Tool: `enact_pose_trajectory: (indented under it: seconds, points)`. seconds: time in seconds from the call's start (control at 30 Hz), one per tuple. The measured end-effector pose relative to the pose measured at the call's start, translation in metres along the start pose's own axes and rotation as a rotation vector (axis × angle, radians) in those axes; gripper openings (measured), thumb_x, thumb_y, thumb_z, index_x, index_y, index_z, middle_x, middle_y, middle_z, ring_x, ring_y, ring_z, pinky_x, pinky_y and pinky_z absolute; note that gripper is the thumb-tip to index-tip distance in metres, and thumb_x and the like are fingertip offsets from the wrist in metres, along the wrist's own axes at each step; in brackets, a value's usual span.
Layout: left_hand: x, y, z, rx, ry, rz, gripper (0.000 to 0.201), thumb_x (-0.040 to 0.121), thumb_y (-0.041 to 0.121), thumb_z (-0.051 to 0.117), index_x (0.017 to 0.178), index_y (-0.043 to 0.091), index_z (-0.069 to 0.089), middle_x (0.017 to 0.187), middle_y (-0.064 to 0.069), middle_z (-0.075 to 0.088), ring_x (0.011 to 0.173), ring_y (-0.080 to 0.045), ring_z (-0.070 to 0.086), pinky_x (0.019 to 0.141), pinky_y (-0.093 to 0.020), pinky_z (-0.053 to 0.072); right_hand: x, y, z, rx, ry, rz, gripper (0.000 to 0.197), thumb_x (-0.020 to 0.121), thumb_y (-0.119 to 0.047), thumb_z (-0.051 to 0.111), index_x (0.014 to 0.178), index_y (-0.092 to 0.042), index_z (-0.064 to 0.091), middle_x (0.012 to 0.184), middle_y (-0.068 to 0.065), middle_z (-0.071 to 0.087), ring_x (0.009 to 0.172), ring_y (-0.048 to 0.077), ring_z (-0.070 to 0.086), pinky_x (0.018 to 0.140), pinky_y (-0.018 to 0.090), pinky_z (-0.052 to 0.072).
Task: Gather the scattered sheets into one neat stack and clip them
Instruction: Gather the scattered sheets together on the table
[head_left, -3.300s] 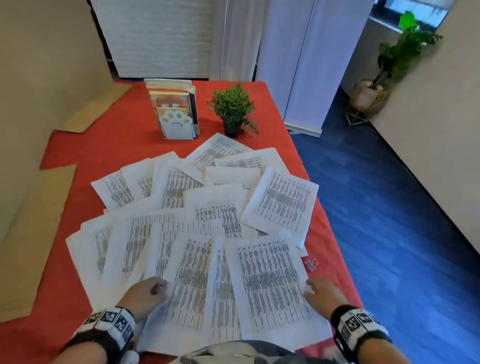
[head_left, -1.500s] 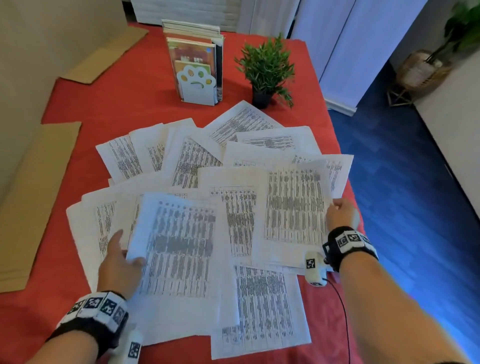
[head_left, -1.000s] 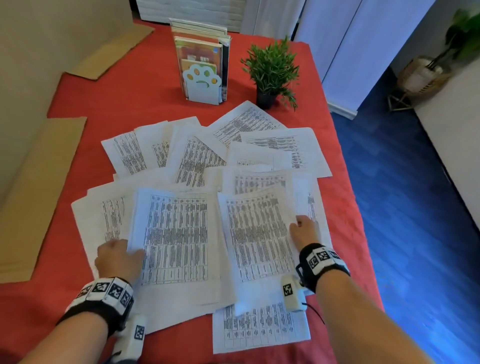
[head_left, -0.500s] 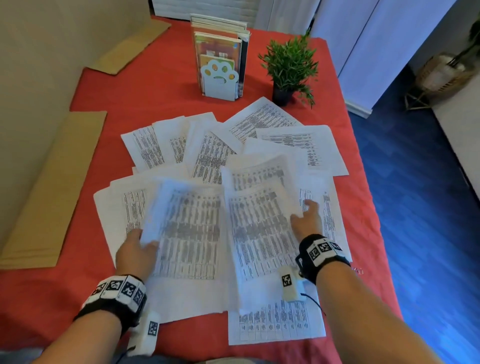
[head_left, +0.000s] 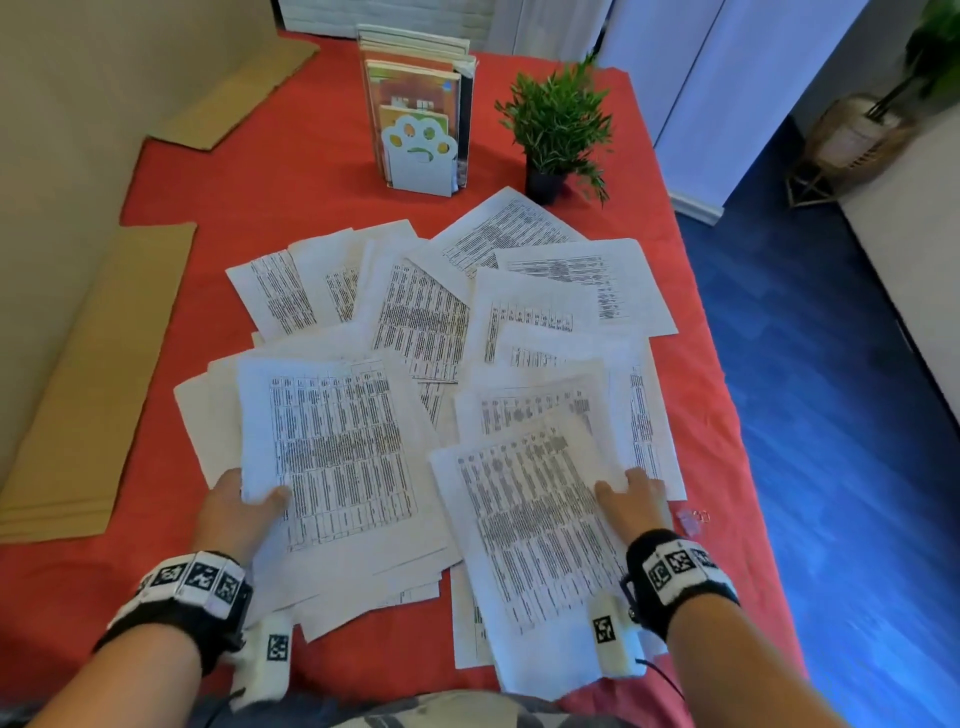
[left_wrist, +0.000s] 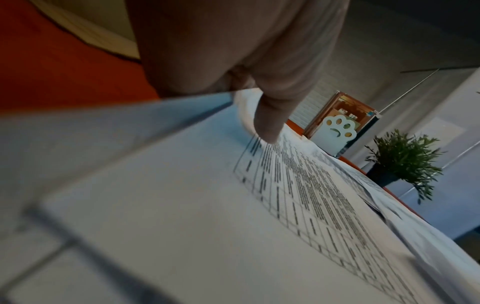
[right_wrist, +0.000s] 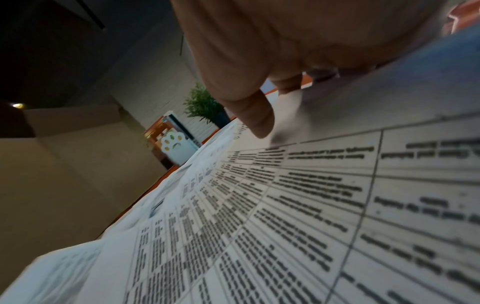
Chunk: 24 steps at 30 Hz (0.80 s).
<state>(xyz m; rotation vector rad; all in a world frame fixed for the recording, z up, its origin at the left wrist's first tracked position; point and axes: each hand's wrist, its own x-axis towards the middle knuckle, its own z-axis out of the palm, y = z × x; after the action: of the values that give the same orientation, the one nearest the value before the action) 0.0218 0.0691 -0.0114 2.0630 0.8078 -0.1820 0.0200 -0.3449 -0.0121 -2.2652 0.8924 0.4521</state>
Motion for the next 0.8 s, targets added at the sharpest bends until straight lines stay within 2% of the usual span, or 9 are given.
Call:
enact_pose_trajectory:
  seconds: [0.07,0.17,0.3,0.4,0.47,0.57,0.67,0.73,0.8]
  points:
    - [-0.009,0.002,0.007,0.005,-0.077,0.005,0.037,0.083,0.012,0.066,0.114,0.013,0.047,0.108,-0.011,0.060,0.094,-0.029,0.056,0.086,-0.042,0.047,-0.010,0.002,0.008,-0.021,-0.028,-0.013,0.028,0.085,-0.025,0.058,0.105,-0.016,0.041,0.108,0.007,0.040,0.087,0.027,0.056,0.078,0.040,0.052]
    - [-0.023,0.005,0.021,0.074,-0.140,0.072,0.048,0.085,0.010,0.062,0.128,0.013,0.041,0.109,-0.009,0.058,0.096,-0.029,0.056,0.087,-0.040,0.046,-0.019,0.001,0.014,-0.008,-0.066,-0.076,0.022,0.085,-0.011,0.055,0.104,-0.014,0.044,0.099,0.007,0.056,0.083,0.026,0.061,0.075,0.042,0.057]
    - [-0.029,0.017,0.019,0.078,0.042,0.129,0.034,0.087,0.003,0.055,0.120,0.006,0.049,0.102,-0.016,0.059,0.088,-0.031,0.054,0.080,-0.038,0.044,-0.018,-0.006,-0.002,0.002,-0.002,-0.163,0.004,0.090,-0.009,0.048,0.092,-0.007,0.049,0.085,0.008,0.057,0.077,0.026,0.056,0.068,0.030,0.044]
    - [-0.024,0.024,0.001,0.051,0.146,0.178,0.027,0.088,-0.002,0.050,0.115,0.001,0.052,0.095,-0.019,0.057,0.082,-0.029,0.050,0.073,-0.036,0.041,-0.013,-0.010,-0.024,0.070,0.055,-0.213,0.010,0.090,-0.010,0.049,0.087,-0.002,0.054,0.077,0.011,0.054,0.074,0.027,0.052,0.063,0.029,0.036]
    - [-0.020,0.028,-0.009,0.076,0.173,0.199,0.026,0.088,-0.003,0.049,0.114,-0.002,0.053,0.091,-0.020,0.056,0.081,-0.028,0.049,0.072,-0.035,0.039,-0.013,-0.015,-0.034,0.125,0.042,-0.243,0.014,0.091,-0.012,0.048,0.090,-0.002,0.057,0.078,0.012,0.056,0.074,0.027,0.053,0.063,0.029,0.037]
    - [-0.021,0.036,-0.010,0.077,0.091,0.195,0.030,0.089,0.003,0.052,0.118,0.004,0.053,0.098,-0.019,0.060,0.084,-0.029,0.052,0.075,-0.035,0.042,-0.020,-0.027,-0.034,0.243,-0.053,-0.263,0.018,0.095,-0.017,0.046,0.084,-0.005,0.054,0.072,0.008,0.049,0.067,0.022,0.048,0.058,0.028,0.036]
    - [-0.039,0.043,0.008,0.065,-0.057,0.194,0.032,0.088,0.009,0.053,0.120,0.014,0.051,0.103,-0.011,0.060,0.090,-0.029,0.055,0.077,-0.035,0.043,-0.027,-0.041,-0.018,0.300,-0.125,-0.247,0.028,0.098,-0.023,0.043,0.073,-0.011,0.044,0.063,0.001,0.038,0.055,0.017,0.037,0.053,0.026,0.032]
    - [-0.054,0.047,0.024,0.029,-0.159,0.211,0.035,0.091,0.013,0.051,0.126,0.017,0.050,0.109,-0.005,0.059,0.096,-0.027,0.056,0.080,-0.033,0.041,-0.027,-0.047,-0.006,0.330,-0.150,-0.207,0.031,0.098,-0.028,0.043,0.071,-0.013,0.039,0.062,-0.001,0.031,0.055,0.016,0.031,0.056,0.026,0.031]
    - [-0.066,0.052,0.039,-0.050,-0.237,0.203,0.033,0.095,0.020,0.046,0.128,0.019,0.048,0.115,-0.001,0.059,0.102,-0.024,0.057,0.085,-0.033,0.043,-0.028,-0.050,0.004,0.379,-0.192,-0.173,0.025,0.097,-0.029,0.045,0.078,-0.011,0.043,0.068,0.000,0.038,0.059,0.017,0.038,0.061,0.030,0.038]
